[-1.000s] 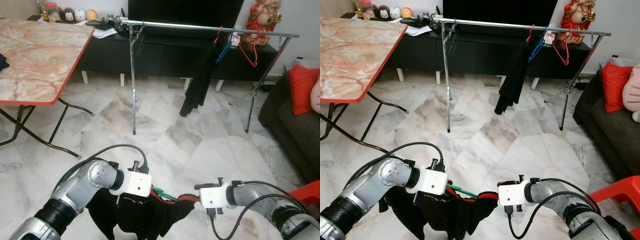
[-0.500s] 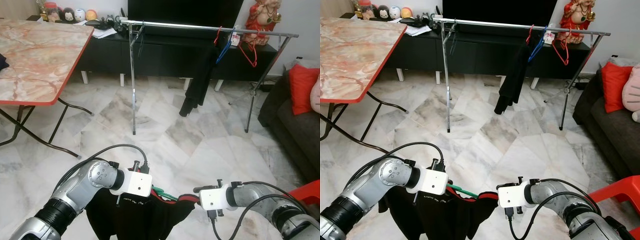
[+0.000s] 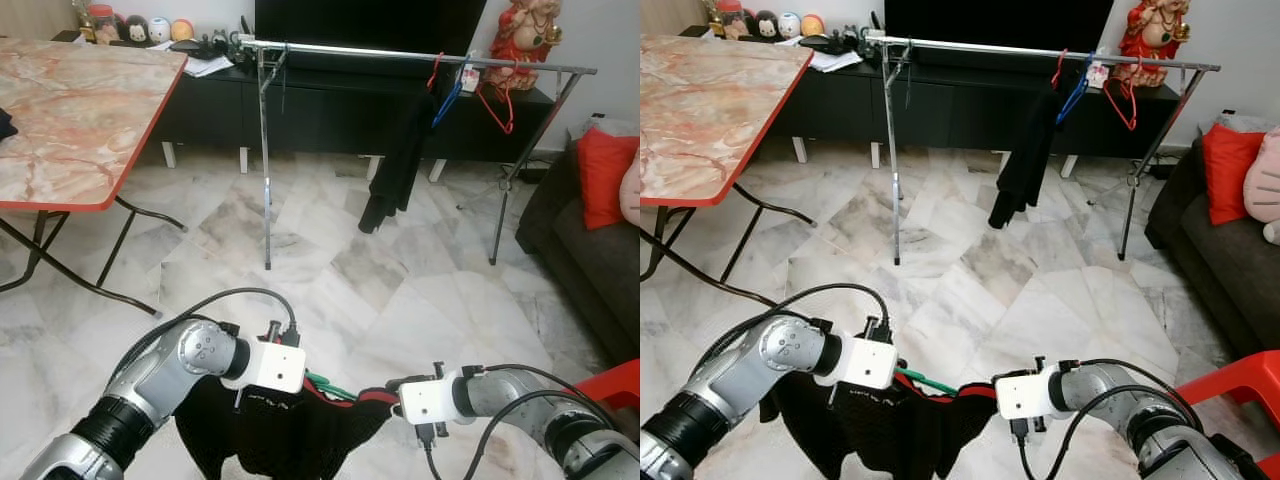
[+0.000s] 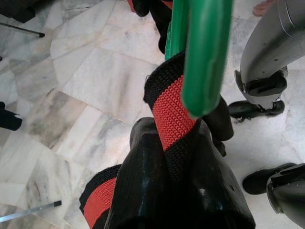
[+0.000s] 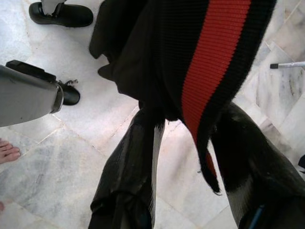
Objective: Hang hanger
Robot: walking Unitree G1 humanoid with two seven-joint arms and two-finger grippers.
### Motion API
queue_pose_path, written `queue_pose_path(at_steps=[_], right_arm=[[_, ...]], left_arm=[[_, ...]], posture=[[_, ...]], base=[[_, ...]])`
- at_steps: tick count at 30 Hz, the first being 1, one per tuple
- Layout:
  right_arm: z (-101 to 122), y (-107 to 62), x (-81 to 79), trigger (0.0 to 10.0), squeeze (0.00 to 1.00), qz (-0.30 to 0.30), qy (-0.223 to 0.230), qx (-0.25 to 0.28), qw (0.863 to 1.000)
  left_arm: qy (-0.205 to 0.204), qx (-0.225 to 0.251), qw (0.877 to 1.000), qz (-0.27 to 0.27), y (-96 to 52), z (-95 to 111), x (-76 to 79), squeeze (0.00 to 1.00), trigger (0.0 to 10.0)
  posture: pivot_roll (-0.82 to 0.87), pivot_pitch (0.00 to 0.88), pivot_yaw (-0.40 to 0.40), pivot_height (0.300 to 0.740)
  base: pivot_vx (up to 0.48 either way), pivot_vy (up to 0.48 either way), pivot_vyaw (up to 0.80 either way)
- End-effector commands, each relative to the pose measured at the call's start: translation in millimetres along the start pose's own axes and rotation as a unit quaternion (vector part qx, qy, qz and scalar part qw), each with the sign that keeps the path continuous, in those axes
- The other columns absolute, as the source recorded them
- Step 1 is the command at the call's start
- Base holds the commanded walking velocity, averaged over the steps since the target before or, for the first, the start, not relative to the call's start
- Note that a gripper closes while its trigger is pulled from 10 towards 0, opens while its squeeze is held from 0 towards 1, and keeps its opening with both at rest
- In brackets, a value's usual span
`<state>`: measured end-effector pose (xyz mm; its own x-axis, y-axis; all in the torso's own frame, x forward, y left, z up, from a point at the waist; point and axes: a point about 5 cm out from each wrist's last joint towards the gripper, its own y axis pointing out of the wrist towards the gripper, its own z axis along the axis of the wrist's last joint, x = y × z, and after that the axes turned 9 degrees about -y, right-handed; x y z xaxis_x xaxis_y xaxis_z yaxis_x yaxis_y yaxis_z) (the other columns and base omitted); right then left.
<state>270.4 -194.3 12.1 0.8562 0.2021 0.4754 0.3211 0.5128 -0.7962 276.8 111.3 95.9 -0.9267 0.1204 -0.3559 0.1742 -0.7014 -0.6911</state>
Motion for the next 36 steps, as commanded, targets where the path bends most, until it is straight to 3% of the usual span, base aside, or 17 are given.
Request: queue_pose_path(at_steps=[1, 8, 9, 10, 11, 13, 23, 24, 25, 26, 27, 29, 30, 31, 34, 35, 36], right_arm=[[-3.3, -2.9, -1.7, 0.0, 0.00, -0.004, 0.011, -0.001, 1.000], [-10.1, -6.7, -3.2, 0.0, 0.00, -0.004, 0.018, -0.021, 1.000], [-17.2, -10.6, -3.5, 10.0, 0.00, -0.014, 0.037, -0.040, 0.998], [-17.2, -10.6, -3.5, 10.0, 0.00, -0.014, 0.037, -0.040, 0.998], [-33.0, -19.3, -8.8, 10.0, 0.00, -0.039, 0.100, -0.078, 0.991], [-40.4, -23.7, -15.1, 10.0, 0.00, -0.055, 0.151, -0.087, 0.983], [-46.5, -26.0, -19.7, 10.0, 0.00, -0.107, 0.256, -0.078, 0.958], [-47.7, -24.3, -17.7, 10.0, 0.00, -0.134, 0.293, -0.083, 0.943], [-49.4, -21.0, -15.3, 10.0, 0.00, -0.185, 0.365, -0.086, 0.908], [-50.0, -19.3, -15.7, 10.0, 0.00, -0.204, 0.400, -0.086, 0.889], [-50.9, -15.5, -19.3, 10.0, 0.00, -0.233, 0.463, -0.087, 0.851], [-50.9, -11.7, -24.5, 10.0, 0.00, -0.257, 0.511, -0.087, 0.815], [-50.4, -8.0, -31.2, 10.0, 0.00, -0.271, 0.550, -0.088, 0.785], [-50.0, -6.0, -35.0, 10.0, 0.00, -0.277, 0.569, -0.090, 0.769], [-45.0, 6.1, -62.8, 10.0, 0.00, -0.286, 0.642, -0.111, 0.703], [-45.0, 6.1, -62.8, 10.0, 0.00, -0.286, 0.642, -0.111, 0.703], [-41.3, 10.7, -73.4, 10.0, 0.00, -0.282, 0.654, -0.118, 0.692]], left_arm=[[0.020, 0.011, 1.000, 0.010, -1.9, 9.3, -7.7, 0.00, 10.0], [0.018, 0.009, 1.000, 0.010, -2.5, 7.9, -7.4, 0.00, 10.0], [0.017, -0.001, 1.000, 0.009, -3.5, 3.9, -6.5, 0.00, 10.0], [0.017, -0.001, 1.000, 0.009, -3.5, 3.9, -6.5, 0.00, 10.0], [0.007, -0.036, 0.999, 0.009, -6.5, -11.1, -3.1, 0.00, 10.0], [-0.006, -0.061, 0.998, 0.011, -10.2, -24.4, -0.1, 0.00, 10.0], [-0.069, -0.102, 0.991, 0.043, -18.1, -56.4, 6.9, 0.00, 10.0], [-0.091, -0.107, 0.988, 0.059, -18.7, -63.6, 8.0, 0.00, 10.0], [-0.125, -0.111, 0.980, 0.104, -19.2, -74.2, 7.4, 0.00, 10.0], [-0.148, -0.113, 0.974, 0.127, -19.5, -79.5, 6.9, 0.00, 10.0], [-0.189, -0.115, 0.959, 0.178, -20.7, -89.0, 5.8, 0.00, 10.0], [-0.235, -0.117, 0.939, 0.223, -23.2, -98.3, 6.2, 0.00, 10.0], [-0.275, -0.119, 0.919, 0.257, -24.5, -107.2, 9.6, 0.00, 10.0], [-0.295, -0.119, 0.908, 0.272, -24.8, -111.7, 12.2, 0.00, 10.0], [-0.412, -0.156, 0.824, 0.355, -29.4, -142.7, 37.8, 0.00, 10.0], [-0.412, -0.156, 0.824, 0.355, -29.4, -142.7, 37.8, 0.00, 10.0], [-0.443, -0.178, 0.799, 0.364, -28.2, -152.8, 54.5, 0.00, 10.0]], posture=[[-0.02, 0.000, -0.152, 0.740], [-0.02, 0.000, -0.152, 0.740], [-0.02, 0.000, -0.152, 0.740], [-0.02, 0.000, -0.152, 0.740], [-0.02, 0.000, -0.151, 0.740], [-0.03, 0.000, -0.144, 0.740], [-0.03, 0.000, -0.134, 0.740], [-0.03, 0.000, -0.131, 0.740], [-0.03, 0.000, -0.127, 0.740], [-0.03, 0.000, -0.127, 0.740], [-0.03, 0.000, -0.127, 0.740], [-0.03, 0.000, -0.118, 0.740], [-0.03, 0.000, -0.118, 0.740], [-0.03, 0.000, -0.118, 0.740], [-0.02, 0.000, -0.104, 0.740], [-0.02, 0.000, -0.104, 0.740], [-0.02, 0.000, -0.103, 0.740]], base=[[0.000, 0.000, 0.00], [0.000, 0.000, 0.00], [0.000, 0.000, 0.00], [0.000, 0.000, 0.00], [0.000, 0.000, 0.00], [0.000, 0.000, 0.00], [0.000, 0.000, 0.00], [0.000, 0.000, 0.00], [0.000, 0.000, 0.00], [0.000, 0.000, 0.00], [0.000, 0.000, 0.00], [0.000, 0.000, 0.00], [0.000, 0.000, 0.00], [0.000, 0.000, 0.00], [0.000, 0.000, 0.00], [0.000, 0.000, 0.00], [0.000, 0.000, 0.00]])
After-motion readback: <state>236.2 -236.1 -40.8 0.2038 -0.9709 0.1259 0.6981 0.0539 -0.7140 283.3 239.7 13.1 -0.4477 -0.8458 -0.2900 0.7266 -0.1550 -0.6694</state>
